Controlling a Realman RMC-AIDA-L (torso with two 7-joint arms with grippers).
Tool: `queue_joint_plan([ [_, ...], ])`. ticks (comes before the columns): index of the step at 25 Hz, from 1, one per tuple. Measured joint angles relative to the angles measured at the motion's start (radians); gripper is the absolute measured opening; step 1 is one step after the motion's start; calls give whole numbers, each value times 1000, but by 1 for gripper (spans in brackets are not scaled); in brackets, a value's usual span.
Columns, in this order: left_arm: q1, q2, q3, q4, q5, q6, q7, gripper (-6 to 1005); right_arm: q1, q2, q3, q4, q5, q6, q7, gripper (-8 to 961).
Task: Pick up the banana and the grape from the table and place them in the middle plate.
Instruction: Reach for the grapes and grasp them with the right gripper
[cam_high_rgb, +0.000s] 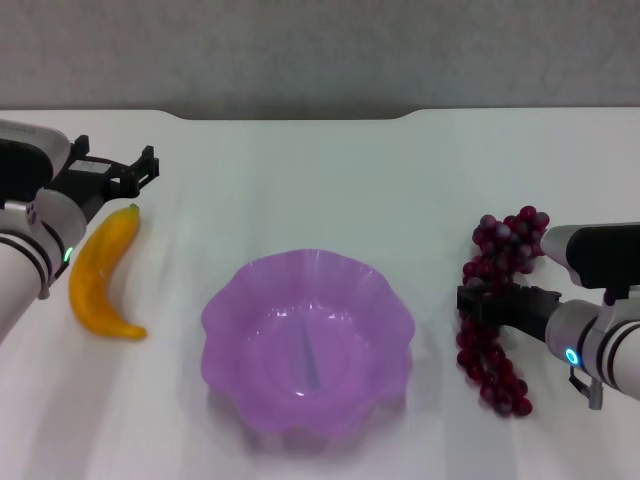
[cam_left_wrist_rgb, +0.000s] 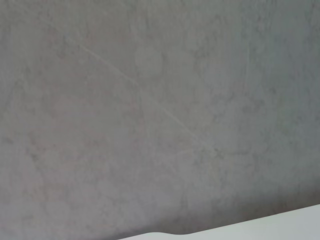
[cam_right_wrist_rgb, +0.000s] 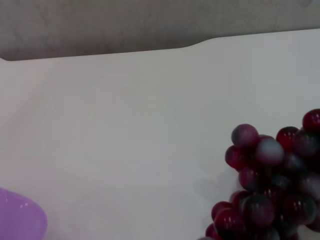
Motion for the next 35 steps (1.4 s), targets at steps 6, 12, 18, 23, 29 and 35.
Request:
queue_joint_plan([
  [6,0,-1,1,1,0,4,-1,892,-1,0,4,6,0,-7,3,660],
  [12,0,-2,1,1,-2,6,-3,892,-4,-1,-6,14,0,-39,15,526],
  [18,5,-2,1,2,-2,6,-4,892,-19,-3,-30,21,-4,-89,10,417],
  [23,5,-2,1,2,-1,6,-4,891,-18,-5,-50,30,-12,-110,5,371],
  [29,5,-2,1,2,0,6,-4,892,-10,-6,-77,49,-12,-142,4,320],
  [35,4,-2,1,2,-1,6,-4,892,-9,-6,-83,49,-12,-149,4,274],
])
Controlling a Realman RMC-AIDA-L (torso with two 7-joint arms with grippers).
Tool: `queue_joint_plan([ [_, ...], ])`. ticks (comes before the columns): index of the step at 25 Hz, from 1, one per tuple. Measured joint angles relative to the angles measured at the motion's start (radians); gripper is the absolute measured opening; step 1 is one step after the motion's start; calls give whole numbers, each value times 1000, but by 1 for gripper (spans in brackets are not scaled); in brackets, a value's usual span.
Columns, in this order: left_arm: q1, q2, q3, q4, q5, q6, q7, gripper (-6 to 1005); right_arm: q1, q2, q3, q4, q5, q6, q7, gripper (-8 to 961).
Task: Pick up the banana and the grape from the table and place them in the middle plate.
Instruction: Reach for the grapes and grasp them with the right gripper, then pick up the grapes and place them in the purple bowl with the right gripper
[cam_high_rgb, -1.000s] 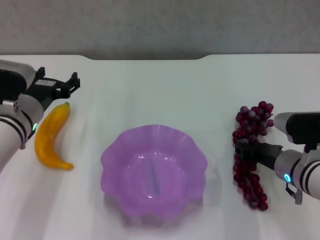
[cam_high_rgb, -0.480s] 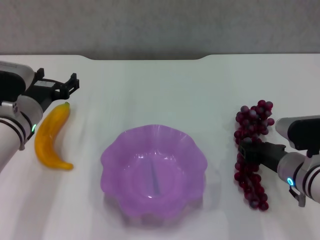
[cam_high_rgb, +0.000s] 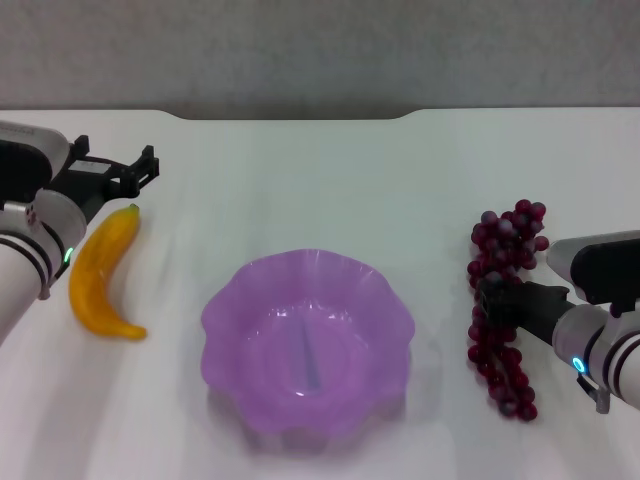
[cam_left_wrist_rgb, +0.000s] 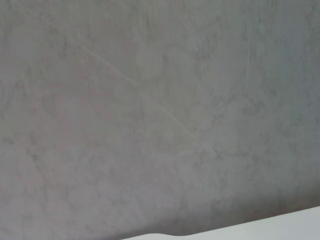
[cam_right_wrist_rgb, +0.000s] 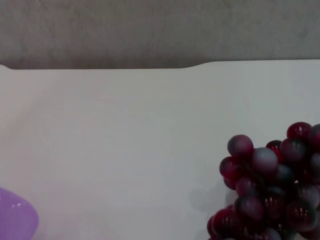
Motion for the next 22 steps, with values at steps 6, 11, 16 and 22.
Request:
queue_joint_plan([
  [6,-1,0,0,0,-1,0,0,891,1,0,0,-1,0,0,0,247],
  [11,-2,0,0,0,1,0,0,891,1,0,-4,-1,0,-9,0,244],
  [16,-2,0,-1,-4,0,0,0,892,-1,2,-37,-1,-1,-72,0,242],
  [22,-4,0,-1,-5,0,1,0,892,-6,5,-67,21,-1,-156,-1,238],
])
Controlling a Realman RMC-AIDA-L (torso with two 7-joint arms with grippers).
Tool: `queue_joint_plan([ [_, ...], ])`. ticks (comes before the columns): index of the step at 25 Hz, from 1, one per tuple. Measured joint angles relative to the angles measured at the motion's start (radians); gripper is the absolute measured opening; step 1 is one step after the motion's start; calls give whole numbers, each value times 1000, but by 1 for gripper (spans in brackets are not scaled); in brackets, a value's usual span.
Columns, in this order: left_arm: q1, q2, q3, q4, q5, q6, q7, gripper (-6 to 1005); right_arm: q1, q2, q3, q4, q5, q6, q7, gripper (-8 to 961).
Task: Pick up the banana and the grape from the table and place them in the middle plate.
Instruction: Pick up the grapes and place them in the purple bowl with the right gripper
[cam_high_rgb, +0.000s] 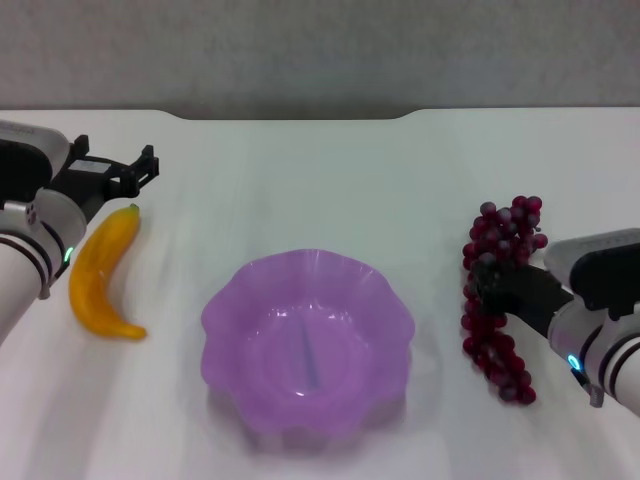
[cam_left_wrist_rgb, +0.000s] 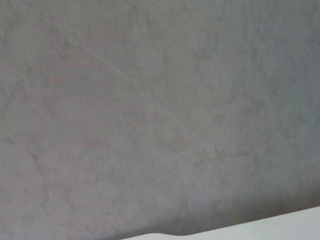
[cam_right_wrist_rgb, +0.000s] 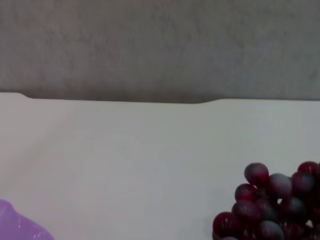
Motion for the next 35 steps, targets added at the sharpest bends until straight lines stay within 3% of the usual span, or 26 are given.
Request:
queue_joint_plan([
  [16,0,0,2,-3,0,1,0,892,-13,3,-77,40,4,-178,0,228],
  [26,4,0,1,-5,1,2,3,892,-18,3,-182,43,1,-340,-1,224],
  [35,4,0,2,-5,2,2,2,891,-26,3,-194,41,2,-375,-26,197],
])
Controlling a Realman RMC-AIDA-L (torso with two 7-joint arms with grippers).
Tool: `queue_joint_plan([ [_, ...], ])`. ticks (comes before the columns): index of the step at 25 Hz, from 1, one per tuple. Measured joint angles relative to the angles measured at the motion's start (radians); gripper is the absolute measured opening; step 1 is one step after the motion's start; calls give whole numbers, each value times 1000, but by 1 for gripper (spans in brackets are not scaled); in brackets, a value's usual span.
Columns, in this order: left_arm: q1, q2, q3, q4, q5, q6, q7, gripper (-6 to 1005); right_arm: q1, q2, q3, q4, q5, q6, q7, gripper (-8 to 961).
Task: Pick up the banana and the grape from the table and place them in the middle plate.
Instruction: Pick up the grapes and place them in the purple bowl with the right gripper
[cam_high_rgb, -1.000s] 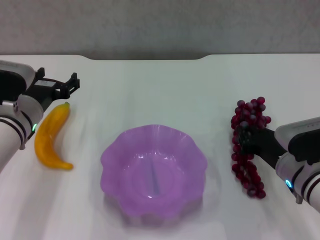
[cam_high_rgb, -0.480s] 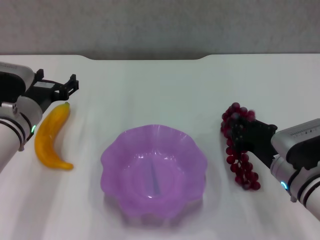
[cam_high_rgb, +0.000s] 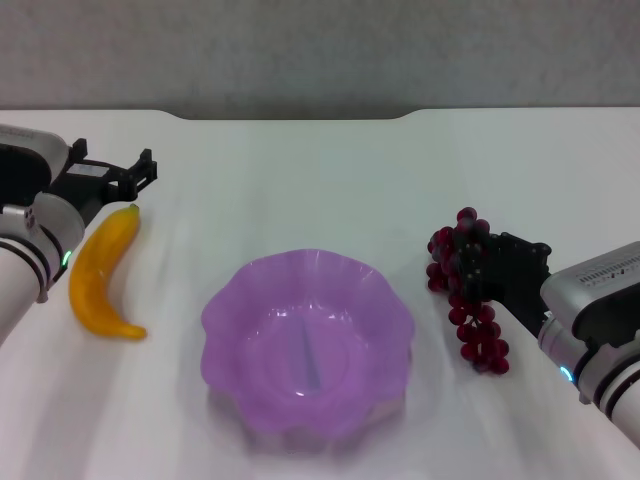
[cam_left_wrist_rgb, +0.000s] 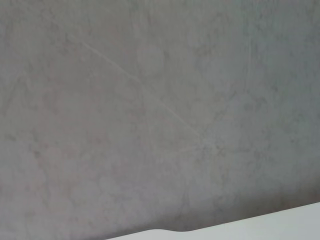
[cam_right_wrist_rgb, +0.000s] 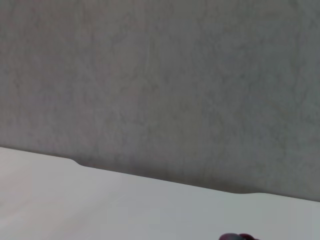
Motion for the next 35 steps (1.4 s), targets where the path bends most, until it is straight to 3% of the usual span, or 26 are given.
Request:
queue_joint_plan([
  [28,4,0,0,0,3,0,-2,892,-14,2,-38,-53,1,-77,-136,187],
  [35,9,1,-1,0,0,0,-1,892,-17,-3,-39,-154,1,-80,-242,186],
])
